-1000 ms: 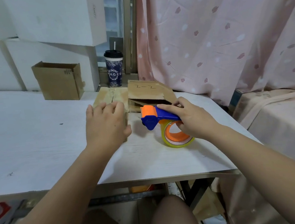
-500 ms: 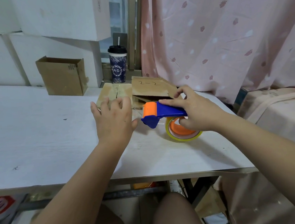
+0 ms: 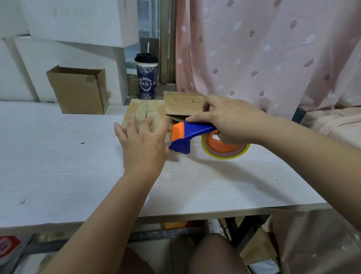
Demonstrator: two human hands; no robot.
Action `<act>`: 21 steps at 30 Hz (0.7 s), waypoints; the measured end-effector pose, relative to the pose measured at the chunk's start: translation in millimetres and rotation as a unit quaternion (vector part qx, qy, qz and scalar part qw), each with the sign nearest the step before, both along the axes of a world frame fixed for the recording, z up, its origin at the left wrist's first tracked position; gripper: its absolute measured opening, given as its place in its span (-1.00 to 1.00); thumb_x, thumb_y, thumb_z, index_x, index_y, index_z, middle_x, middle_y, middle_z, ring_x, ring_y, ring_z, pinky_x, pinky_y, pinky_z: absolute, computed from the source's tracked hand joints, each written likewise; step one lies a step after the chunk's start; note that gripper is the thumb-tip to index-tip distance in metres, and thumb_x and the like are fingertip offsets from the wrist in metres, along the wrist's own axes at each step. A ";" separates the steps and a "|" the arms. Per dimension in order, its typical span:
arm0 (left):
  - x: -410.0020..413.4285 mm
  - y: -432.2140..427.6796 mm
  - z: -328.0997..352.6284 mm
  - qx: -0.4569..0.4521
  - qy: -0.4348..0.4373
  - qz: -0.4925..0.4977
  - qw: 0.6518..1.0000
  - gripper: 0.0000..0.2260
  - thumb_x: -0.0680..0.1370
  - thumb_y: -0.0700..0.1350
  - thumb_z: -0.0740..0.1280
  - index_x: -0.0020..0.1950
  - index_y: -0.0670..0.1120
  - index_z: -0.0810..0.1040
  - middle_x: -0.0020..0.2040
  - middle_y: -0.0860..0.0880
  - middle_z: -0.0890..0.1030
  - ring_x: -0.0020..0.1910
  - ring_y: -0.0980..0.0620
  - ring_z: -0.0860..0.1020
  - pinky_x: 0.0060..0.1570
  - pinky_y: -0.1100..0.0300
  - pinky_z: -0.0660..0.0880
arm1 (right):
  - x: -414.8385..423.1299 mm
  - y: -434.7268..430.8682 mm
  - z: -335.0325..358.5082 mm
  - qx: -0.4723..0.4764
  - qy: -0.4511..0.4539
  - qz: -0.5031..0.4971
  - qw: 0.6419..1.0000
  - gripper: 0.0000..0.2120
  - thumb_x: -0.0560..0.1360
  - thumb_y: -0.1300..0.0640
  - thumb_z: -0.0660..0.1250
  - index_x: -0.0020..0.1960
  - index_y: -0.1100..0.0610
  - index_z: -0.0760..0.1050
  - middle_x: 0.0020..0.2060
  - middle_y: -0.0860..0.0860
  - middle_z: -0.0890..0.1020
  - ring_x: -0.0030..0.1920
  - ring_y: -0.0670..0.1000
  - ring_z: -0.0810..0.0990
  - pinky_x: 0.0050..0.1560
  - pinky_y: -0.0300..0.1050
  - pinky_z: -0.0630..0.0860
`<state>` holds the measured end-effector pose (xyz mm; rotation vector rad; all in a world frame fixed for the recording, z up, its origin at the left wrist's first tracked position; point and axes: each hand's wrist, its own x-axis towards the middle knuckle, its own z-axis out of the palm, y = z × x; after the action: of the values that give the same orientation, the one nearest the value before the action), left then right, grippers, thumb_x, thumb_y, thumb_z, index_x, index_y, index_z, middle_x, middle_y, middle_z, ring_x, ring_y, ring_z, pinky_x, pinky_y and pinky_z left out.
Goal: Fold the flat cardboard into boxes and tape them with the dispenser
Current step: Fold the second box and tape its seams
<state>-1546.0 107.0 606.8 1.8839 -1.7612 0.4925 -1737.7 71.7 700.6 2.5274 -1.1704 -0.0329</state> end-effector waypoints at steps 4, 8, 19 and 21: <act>1.6 1.6 -1.6 -0.002 -0.020 -0.007 1.000 -0.49 0.48 -0.04 0.38 0.37 0.15 0.25 0.39 -0.15 0.40 0.44 -0.30 0.17 0.34 -0.33 -0.02 | 17.1 -1.6 13.8 -0.005 0.041 0.005 0.999 -0.39 0.49 0.21 0.15 0.43 -0.28 0.25 0.11 0.05 0.35 -0.11 0.05 0.28 -0.23 -0.06 0.24; 4.6 1.1 -1.8 0.011 -0.039 -0.004 0.999 -0.48 0.46 -0.02 0.42 0.34 0.17 0.28 0.41 -0.12 0.38 0.44 -0.29 0.16 0.33 -0.33 -0.01 | 31.6 -3.0 27.2 0.004 0.075 0.007 0.997 -0.40 0.48 0.23 0.17 0.40 -0.29 0.31 0.03 0.03 0.36 -0.12 0.07 0.39 -0.28 -0.07 0.29; 8.9 1.7 0.9 0.081 -0.105 -0.040 0.990 -0.55 0.46 0.09 0.39 0.31 0.22 0.34 0.51 -0.21 0.09 0.46 -0.39 -0.16 0.31 -0.42 -0.18 | 46.0 -18.5 17.3 0.108 0.120 0.006 0.987 -0.45 0.43 0.31 0.24 0.33 -0.15 0.47 -0.18 -0.06 0.51 -0.12 0.00 0.47 -0.24 -0.17 0.41; 10.7 2.6 -1.5 0.091 -0.130 -0.047 0.986 -0.59 0.47 0.15 0.35 0.29 0.20 0.37 0.51 -0.21 0.02 0.45 -0.39 -0.22 0.31 -0.42 -0.19 | 40.8 -19.8 9.7 0.140 0.111 -0.002 0.984 -0.43 0.44 0.32 0.22 0.34 -0.16 0.45 -0.13 -0.05 0.54 -0.12 0.02 0.48 -0.26 -0.18 0.41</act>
<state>-1535.3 109.6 605.3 1.9163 -2.1182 0.5818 -1696.9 51.9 710.3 2.6716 -1.1487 -0.5012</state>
